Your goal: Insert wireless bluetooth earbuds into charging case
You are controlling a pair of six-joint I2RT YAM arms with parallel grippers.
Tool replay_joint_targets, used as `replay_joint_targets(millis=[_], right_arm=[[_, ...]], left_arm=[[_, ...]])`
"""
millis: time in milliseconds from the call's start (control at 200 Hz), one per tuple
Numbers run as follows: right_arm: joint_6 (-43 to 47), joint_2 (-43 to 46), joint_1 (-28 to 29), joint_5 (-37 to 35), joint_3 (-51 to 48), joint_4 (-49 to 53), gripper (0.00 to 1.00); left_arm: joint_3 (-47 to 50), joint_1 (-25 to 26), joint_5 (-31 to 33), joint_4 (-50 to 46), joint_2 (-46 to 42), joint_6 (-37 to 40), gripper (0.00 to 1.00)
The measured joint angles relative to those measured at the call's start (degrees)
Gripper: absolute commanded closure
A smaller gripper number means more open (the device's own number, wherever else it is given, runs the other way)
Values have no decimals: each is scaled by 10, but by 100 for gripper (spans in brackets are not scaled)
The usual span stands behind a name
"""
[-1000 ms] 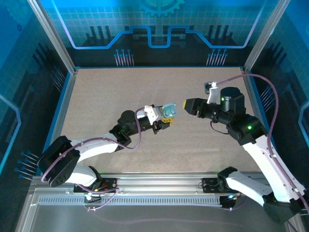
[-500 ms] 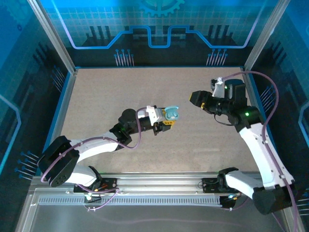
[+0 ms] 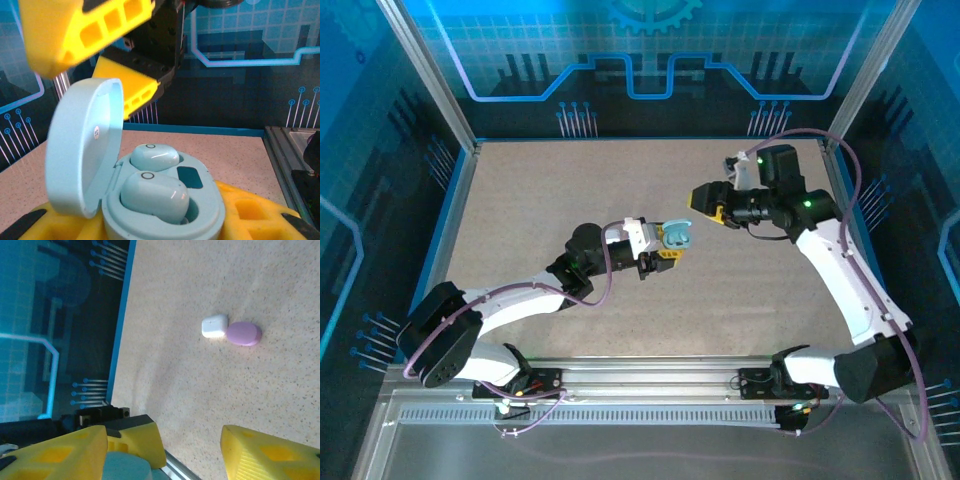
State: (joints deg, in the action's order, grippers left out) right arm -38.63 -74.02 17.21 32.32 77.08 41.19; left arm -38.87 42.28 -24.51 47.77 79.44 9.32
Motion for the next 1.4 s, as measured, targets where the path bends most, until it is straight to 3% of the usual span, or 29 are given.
replay_joint_targets(millis=[190, 580, 866, 1101, 1401], right_arm=[[30, -22, 31, 4, 7, 30, 37], [37, -2, 33, 14, -7, 30, 37], [-14, 108, 0, 87, -136, -82, 35], [-71, 116, -1, 156, -172, -164, 34], [-124, 89, 8, 184, -172, -214, 48]], left_arm=[[0, 0, 0, 0, 0, -2, 66], [0, 0, 3, 7, 0, -11, 66], [0, -21, -7, 68, 0, -83, 66], [0, -25, -24, 96, 1, -114, 66], [0, -27, -35, 95, 1, -122, 65]])
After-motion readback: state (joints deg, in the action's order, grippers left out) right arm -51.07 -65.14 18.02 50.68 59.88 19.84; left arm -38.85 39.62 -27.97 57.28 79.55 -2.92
